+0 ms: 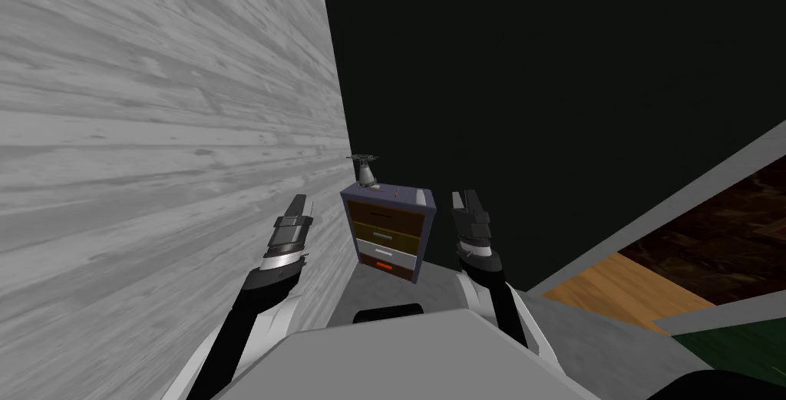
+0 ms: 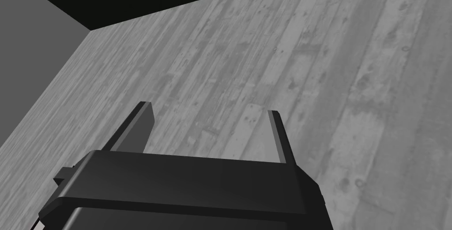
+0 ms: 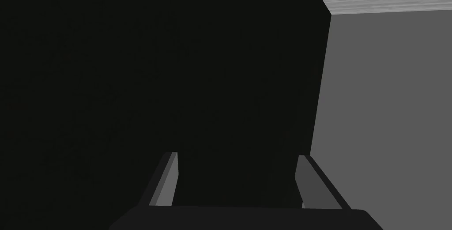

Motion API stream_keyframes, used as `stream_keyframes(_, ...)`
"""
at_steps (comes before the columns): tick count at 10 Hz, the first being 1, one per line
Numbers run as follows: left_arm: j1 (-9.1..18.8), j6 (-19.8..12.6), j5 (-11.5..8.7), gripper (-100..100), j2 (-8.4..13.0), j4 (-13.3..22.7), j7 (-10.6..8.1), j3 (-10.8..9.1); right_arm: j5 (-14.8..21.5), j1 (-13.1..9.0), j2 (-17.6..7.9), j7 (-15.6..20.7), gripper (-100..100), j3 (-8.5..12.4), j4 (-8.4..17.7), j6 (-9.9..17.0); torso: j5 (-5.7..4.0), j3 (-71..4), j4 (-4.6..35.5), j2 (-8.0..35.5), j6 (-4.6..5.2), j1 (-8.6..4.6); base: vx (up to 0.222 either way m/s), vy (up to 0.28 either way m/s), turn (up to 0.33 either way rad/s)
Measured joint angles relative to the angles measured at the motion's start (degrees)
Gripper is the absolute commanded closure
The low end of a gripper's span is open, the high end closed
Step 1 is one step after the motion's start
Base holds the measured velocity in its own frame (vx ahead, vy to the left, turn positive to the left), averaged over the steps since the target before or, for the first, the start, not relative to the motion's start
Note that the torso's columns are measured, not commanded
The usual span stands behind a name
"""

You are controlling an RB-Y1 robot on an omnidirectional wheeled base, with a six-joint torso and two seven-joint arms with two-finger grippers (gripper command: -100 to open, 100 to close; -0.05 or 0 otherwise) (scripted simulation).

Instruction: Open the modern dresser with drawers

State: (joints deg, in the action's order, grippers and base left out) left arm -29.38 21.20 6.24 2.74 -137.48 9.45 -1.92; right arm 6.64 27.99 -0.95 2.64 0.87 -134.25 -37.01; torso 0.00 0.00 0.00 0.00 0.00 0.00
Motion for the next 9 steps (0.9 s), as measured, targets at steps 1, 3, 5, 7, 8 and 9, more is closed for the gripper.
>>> stream_keyframes(1,0.0,0.0,0.0,0,0.0,0.0,0.0,0.0,0.0,0.0,0.0,0.0,0,0.0,0.0,0.0,0.0,-4.67,2.35,2.32,0.0,0.0,0.0,0.0,0.0)
stream_keyframes(3,0.0,0.0,0.0,0,0.0,-0.01,0.0,0.0,0.0,0.0,0.0,0.0,0,0.0,-0.01,0.0,0.0,-20.14,10.06,10.03,0.0,0.0,0.0,0.0,0.0)
stream_keyframes(5,0.0,0.0,0.0,0,0.0,-0.01,0.0,0.0,0.0,0.0,0.0,0.0,0,0.0,-0.01,0.0,0.0,-36.92,18.46,18.45,0.0,0.0,0.0,0.0,0.0)
stream_keyframes(7,0.0,0.0,0.0,0,0.0,-0.01,0.0,0.0,0.0,0.0,0.0,0.0,0,0.0,-0.01,0.0,0.0,-53.81,26.91,26.93,0.0,0.0,0.0,0.0,0.0)
stream_keyframes(8,0.0,0.01,0.0,0,0.0,-0.02,0.0,0.0,0.0,0.0,0.0,0.0,0,0.0,-0.02,0.0,0.0,-62.27,31.14,31.16,0.0,0.0,0.0,0.0,0.0)
stream_keyframes(9,0.0,0.01,0.0,0,0.0,-0.02,0.0,0.0,0.0,0.0,0.0,0.0,0,0.0,-0.02,0.0,0.0,-70.73,35.37,35.39,0.0,0.0,0.0,0.0,0.0)
